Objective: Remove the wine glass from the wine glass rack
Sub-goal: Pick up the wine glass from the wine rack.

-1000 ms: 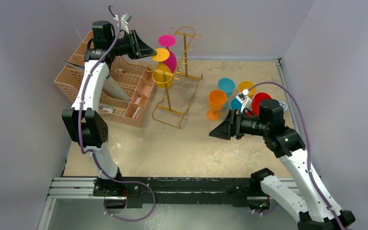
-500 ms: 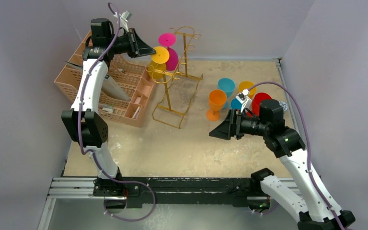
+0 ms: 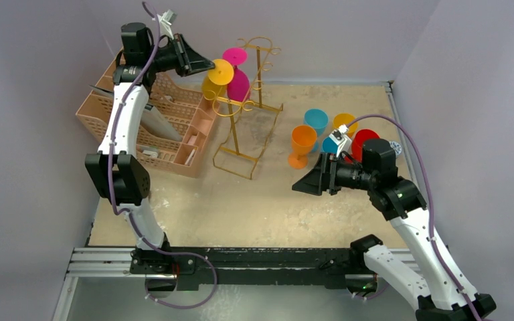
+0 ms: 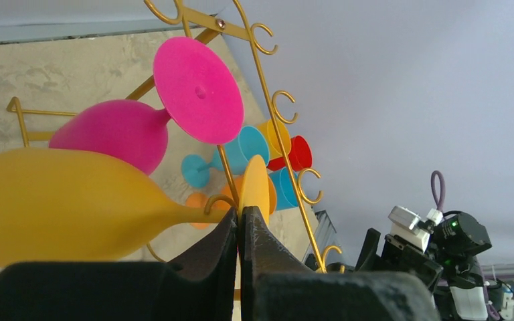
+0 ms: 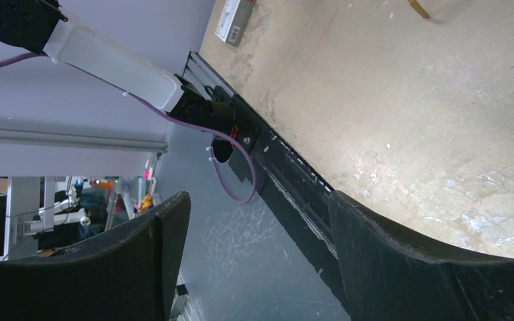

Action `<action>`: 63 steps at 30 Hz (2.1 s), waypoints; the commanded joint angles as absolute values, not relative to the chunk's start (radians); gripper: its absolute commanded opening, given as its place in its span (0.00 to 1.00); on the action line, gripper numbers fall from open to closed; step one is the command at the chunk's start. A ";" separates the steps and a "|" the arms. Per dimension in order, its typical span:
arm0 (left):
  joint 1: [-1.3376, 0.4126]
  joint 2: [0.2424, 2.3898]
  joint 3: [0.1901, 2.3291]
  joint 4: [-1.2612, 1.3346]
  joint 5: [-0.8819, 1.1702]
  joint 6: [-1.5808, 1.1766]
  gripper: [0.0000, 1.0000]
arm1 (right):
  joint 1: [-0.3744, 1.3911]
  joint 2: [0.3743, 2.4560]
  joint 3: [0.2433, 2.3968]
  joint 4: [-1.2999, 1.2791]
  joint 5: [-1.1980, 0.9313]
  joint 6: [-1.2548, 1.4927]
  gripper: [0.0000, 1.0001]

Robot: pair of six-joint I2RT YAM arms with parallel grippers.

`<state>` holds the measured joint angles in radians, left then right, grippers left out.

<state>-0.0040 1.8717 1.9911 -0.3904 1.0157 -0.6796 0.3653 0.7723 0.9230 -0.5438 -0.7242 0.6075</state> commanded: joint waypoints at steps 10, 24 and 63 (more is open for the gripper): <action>0.056 1.845 1.932 -0.183 1.051 -0.869 0.00 | 0.364 0.761 0.907 -0.548 -0.732 0.627 0.78; 0.099 1.719 1.837 -0.072 1.022 -0.884 0.00 | 0.364 0.753 0.902 -0.540 -0.732 0.631 0.78; 0.124 0.756 1.161 -0.394 1.075 -0.570 0.00 | 0.364 0.706 0.792 -0.245 -0.754 0.741 0.80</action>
